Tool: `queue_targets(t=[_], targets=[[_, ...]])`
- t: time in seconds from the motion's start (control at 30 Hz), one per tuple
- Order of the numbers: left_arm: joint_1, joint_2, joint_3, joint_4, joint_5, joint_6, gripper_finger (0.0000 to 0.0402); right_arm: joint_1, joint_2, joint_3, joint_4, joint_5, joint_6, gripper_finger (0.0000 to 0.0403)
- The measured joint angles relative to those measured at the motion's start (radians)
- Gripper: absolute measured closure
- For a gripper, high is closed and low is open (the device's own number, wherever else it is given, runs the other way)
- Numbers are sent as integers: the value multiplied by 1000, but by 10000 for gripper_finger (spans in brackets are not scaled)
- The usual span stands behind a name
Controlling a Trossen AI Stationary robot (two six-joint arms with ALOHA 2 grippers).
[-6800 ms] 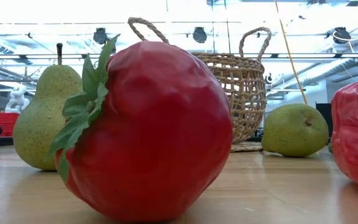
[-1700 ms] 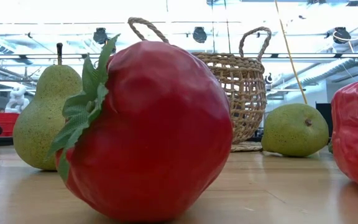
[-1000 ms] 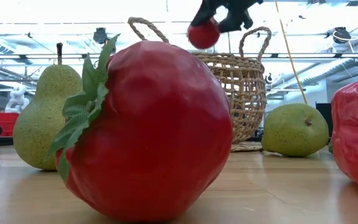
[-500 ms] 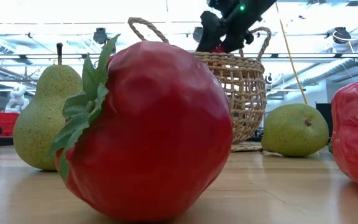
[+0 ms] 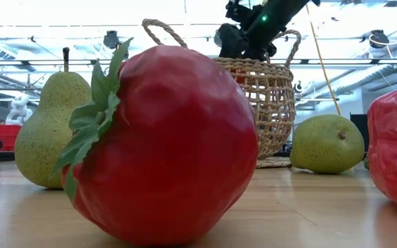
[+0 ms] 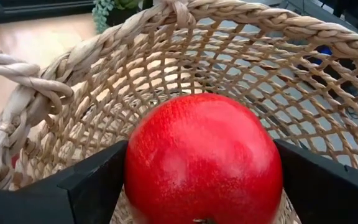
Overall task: Build produce basket
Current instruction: Put the red apple into the basket
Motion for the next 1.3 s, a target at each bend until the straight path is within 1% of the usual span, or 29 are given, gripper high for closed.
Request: queue_targets(t=[0.2, 0.4, 0.67, 0.83, 1.0, 1.17, 1.3], targets=[[0, 0, 0, 0, 0, 0, 254, 0, 0, 0, 4, -21, -11, 6], [0, 0, 0, 0, 0, 0, 254, 1, 0, 0, 4, -24, -11, 5], [0, 0, 0, 0, 0, 0, 254, 1, -1, 0, 11, -69, -11, 3], [0, 0, 0, 0, 0, -3, 254, 1, -1, 0, 9, -77, -15, 3], [0, 0, 0, 0, 0, -3, 254, 1, -4, 0, 4, -103, -66, 3], [0, 0, 0, 0, 0, -4, 254, 1, -4, 0, 4, -150, -132, 3], [0, 0, 0, 4, 0, -2, 254, 1, -4, 0, 6, -148, -199, 3]])
